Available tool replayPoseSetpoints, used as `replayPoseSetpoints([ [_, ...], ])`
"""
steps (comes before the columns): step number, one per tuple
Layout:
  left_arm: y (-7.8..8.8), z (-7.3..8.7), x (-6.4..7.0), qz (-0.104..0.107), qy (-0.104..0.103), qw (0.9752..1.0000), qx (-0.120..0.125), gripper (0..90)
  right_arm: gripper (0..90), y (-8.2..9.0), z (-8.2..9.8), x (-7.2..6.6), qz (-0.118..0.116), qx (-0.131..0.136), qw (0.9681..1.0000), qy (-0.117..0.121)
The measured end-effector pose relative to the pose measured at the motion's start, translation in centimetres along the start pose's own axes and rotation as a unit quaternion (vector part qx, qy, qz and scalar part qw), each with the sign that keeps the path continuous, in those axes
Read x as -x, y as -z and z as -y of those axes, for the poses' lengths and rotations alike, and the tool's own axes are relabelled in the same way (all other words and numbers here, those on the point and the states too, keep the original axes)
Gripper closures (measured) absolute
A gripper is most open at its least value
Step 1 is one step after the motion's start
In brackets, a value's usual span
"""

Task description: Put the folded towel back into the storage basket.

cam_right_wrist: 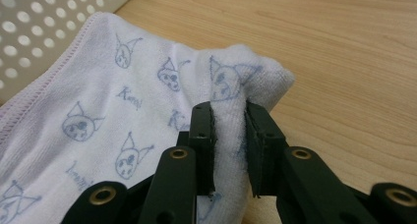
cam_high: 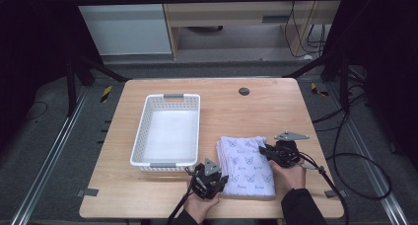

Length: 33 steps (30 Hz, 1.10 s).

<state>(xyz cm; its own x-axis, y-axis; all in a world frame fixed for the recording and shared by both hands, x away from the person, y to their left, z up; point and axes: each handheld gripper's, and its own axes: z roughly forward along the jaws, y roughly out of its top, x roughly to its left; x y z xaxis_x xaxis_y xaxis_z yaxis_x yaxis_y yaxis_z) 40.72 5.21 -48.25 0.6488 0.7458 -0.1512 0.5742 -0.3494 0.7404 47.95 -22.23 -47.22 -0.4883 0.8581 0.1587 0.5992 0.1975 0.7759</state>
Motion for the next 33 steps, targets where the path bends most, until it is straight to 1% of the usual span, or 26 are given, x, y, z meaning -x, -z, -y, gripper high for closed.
replayPoseSetpoints([
  [1,0.4,-0.1,0.0,-0.001,-0.004,1.0,0.003,77.2,75.6,0.3,-0.2,-0.1,-0.001,0.002,1.0,0.002],
  [2,0.4,-0.1,0.0,-0.001,-0.004,1.0,0.003,77.2,75.6,0.3,-0.2,-0.1,-0.001,0.002,1.0,0.002],
  [3,0.7,-0.3,0.0,-0.001,-0.007,0.9999,0.008,77.2,75.7,0.7,-0.4,-0.4,0.001,0.009,0.9999,0.011],
  [4,0.7,-0.3,0.0,-0.001,-0.007,0.9999,0.008,77.2,75.7,0.7,-0.4,-0.4,0.001,0.009,0.9999,0.011],
  [5,0.9,-0.4,0.0,-0.001,-0.009,0.9999,0.009,77.3,75.7,1.1,-0.7,-0.8,0.001,0.015,0.9997,0.019],
  [9,2.1,-0.9,0.0,-0.001,-0.021,0.9996,0.016,77.2,75.7,1.9,-1.3,-1.2,0.0,0.031,0.9992,0.026],
  [11,2.3,-1.1,0.0,-0.002,-0.022,0.9996,0.018,77.2,75.6,2.2,-1.5,-1.4,-0.002,0.038,0.999,0.024],
  [12,2.7,-1.4,-0.1,-0.003,-0.026,0.9994,0.021,77.2,75.6,2.4,-1.6,-1.5,-0.002,0.043,0.9987,0.028],
  [15,2.9,-1.6,-0.1,-0.003,-0.028,0.9993,0.024,77.2,75.6,2.7,-1.8,-1.7,-0.001,0.053,0.9982,0.03],
  [16,3.1,-1.6,-0.1,-0.003,-0.03,0.9992,0.025,77.2,75.6,2.7,-1.8,-1.7,-0.001,0.053,0.9982,0.03],
  [17,3.2,-1.7,-0.1,-0.002,-0.029,0.9992,0.026,77.3,75.6,2.9,-1.9,-1.6,-0.004,0.055,0.9982,0.024],
  [20,3.4,-2.0,-0.1,-0.001,-0.033,0.999,0.03,77.3,75.6,3.2,-2.0,-1.6,-0.005,0.061,0.9979,0.023],
  [22,3.5,-2.1,-0.1,-0.001,-0.033,0.999,0.031,77.3,75.7,3.3,-2.1,-1.6,-0.004,0.061,0.9979,0.023],
  [23,3.8,-2.3,-0.1,-0.002,-0.035,0.9989,0.033,77.3,75.7,3.4,-2.3,-1.8,-0.002,0.064,0.9975,0.029],
  [26,4.2,-2.5,-0.2,-0.004,-0.038,0.9986,0.036,77.3,75.7,3.7,-2.7,-2.1,-0.002,0.072,0.9969,0.032],
  [27,4.6,-2.7,-0.3,-0.004,-0.039,0.9984,0.04,77.4,75.7,3.7,-2.8,-2.2,-0.003,0.075,0.9966,0.033],
  [31,5.2,-3.0,-0.4,-0.009,-0.044,0.998,0.045,77.3,75.7,3.9,-3.0,-2.3,-0.006,0.081,0.9963,0.028],
  [33,5.4,-3.2,-0.5,-0.012,-0.046,0.9978,0.046,77.4,75.7,3.9,-3.4,-2.6,-0.005,0.086,0.9957,0.035],
])
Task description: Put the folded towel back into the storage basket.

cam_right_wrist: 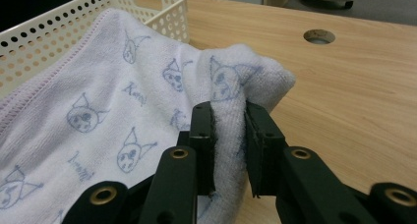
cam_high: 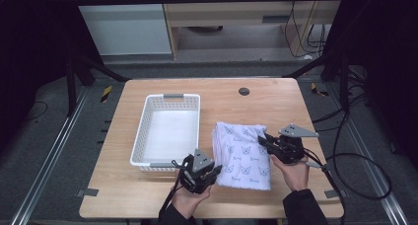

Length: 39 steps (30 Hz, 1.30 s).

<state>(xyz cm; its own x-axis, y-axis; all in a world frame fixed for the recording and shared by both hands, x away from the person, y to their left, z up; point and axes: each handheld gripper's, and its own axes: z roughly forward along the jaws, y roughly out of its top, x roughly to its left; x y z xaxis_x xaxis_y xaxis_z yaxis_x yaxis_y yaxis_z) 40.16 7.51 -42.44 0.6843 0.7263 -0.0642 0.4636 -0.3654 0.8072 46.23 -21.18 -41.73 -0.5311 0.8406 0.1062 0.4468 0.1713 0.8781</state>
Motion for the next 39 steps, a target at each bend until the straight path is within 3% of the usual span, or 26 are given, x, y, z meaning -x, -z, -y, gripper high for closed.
replayPoseSetpoints([
  [22,4.1,-2.8,-1.7,-0.016,-0.02,0.9991,0.035,77.4,75.7,0.8,-3.5,-2.0,-0.004,0.049,0.9986,0.017],
  [39,5.7,-3.3,-3.1,-0.024,-0.019,0.9984,0.048,77.4,75.8,0.5,-5.6,-3.5,-0.006,0.066,0.9973,0.03],
])
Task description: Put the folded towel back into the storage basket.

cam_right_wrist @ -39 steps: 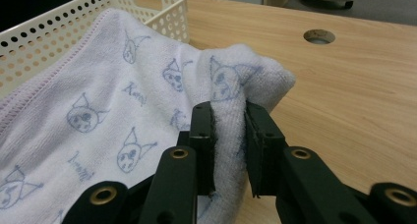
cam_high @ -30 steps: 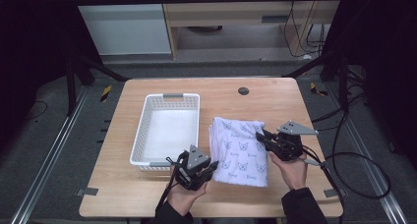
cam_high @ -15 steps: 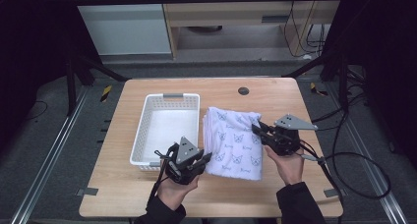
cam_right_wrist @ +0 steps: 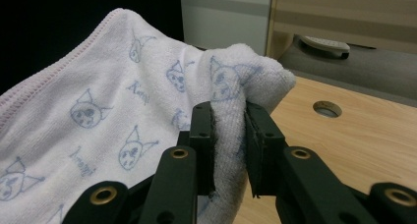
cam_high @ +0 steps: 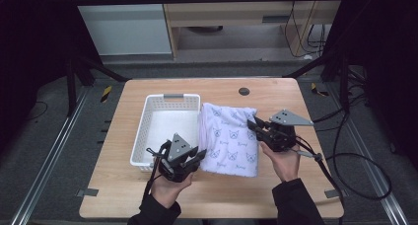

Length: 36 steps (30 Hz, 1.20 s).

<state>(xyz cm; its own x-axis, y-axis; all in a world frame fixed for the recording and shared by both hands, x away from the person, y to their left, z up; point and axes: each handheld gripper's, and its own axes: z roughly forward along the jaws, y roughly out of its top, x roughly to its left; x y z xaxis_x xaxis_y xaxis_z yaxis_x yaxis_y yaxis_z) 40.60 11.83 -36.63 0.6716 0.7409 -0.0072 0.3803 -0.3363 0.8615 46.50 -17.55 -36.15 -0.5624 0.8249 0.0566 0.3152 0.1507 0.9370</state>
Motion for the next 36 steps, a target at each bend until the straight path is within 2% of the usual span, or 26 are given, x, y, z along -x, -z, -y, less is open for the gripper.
replayPoseSetpoints([
  [10,1.2,-0.2,-1.2,-0.005,0.008,0.9998,0.016,77.4,75.8,-0.5,-1.6,-1.1,-0.005,0.006,0.9999,0.013],
  [26,3.7,0.2,-3.5,-0.029,0.019,0.9989,0.033,77.4,75.8,-2.9,-3.9,-3.6,-0.02,0.015,0.9992,0.032],
  [36,5.1,0.9,-5.0,-0.043,0.032,0.9976,0.043,77.4,75.9,-4.5,-4.5,-5.0,-0.033,0.022,0.9987,0.033],
])
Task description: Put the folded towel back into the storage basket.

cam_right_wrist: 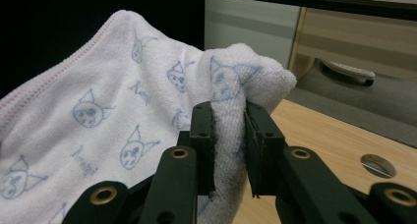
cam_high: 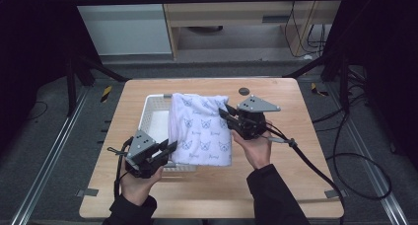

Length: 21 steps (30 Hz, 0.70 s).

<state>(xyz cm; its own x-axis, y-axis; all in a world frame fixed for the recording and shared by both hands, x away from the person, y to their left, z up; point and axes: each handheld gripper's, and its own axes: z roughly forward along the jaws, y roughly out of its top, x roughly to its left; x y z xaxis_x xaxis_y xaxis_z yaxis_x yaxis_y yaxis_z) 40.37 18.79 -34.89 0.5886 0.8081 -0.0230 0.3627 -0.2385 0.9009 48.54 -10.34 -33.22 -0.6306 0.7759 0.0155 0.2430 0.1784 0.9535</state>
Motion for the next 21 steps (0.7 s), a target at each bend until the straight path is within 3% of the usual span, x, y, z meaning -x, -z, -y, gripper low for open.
replayPoseSetpoints([
  [7,0.5,0.2,-1.3,-0.008,0.014,0.9999,0.006,77.4,75.8,-1.2,-0.5,-0.7,-0.002,0.001,1.0,0.002],
  [9,0.6,0.3,-1.6,-0.012,0.015,0.9998,0.006,77.4,75.9,-1.9,-0.5,-0.7,-0.007,0.002,0.9999,-0.009],
  [21,0.9,0.5,-3.4,-0.029,0.034,0.9989,0.013,77.4,75.9,-4.1,-1.2,-1.4,-0.011,0.003,0.9999,-0.003],
])
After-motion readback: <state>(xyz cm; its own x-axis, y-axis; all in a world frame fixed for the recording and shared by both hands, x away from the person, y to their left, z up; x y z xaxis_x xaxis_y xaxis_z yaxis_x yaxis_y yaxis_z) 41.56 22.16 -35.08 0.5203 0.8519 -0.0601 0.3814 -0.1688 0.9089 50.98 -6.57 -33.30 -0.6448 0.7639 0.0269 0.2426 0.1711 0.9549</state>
